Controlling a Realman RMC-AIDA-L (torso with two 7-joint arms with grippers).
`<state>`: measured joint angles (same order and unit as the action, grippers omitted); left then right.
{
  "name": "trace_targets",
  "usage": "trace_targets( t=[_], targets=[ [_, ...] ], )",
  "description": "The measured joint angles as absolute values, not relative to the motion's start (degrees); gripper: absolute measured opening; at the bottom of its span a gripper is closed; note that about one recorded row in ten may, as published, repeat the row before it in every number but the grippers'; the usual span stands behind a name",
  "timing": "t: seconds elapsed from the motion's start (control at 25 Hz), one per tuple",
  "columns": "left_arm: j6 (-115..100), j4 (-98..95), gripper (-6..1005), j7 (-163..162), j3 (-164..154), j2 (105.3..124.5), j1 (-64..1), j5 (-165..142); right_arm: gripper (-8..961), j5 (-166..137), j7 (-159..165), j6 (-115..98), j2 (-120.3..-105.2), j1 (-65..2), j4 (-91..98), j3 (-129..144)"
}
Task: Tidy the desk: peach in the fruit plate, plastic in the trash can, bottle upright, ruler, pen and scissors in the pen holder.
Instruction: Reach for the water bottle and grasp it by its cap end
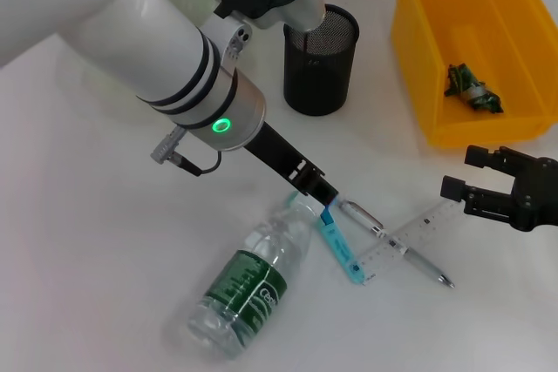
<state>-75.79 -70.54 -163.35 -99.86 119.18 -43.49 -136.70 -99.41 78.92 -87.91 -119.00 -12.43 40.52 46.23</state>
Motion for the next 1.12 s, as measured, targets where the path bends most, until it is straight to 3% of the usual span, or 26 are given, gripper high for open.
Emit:
trace_targets(
  t=[0.16,0.36,1.12],
  targets=[
    [-74.7,-70.0,610,-164.8,-101.5,119.18,-43.7,-137.1,820,-99.4,78.9,-87.8,-119.0,-12.5,40.4,46.2],
    [-73.8,-68.6,785,-164.9,-101.5,119.18,-43.8,-136.9,820,-99.4,78.9,-87.7,-119.0,-12.7,40.3,46.3],
    [-71.0,-64.9,785,-164.9,-104.0,119.18,-44.0,-137.1,819,-99.4,78.8,-87.1,-119.0,-12.9,40.1,46.8]
  ],
)
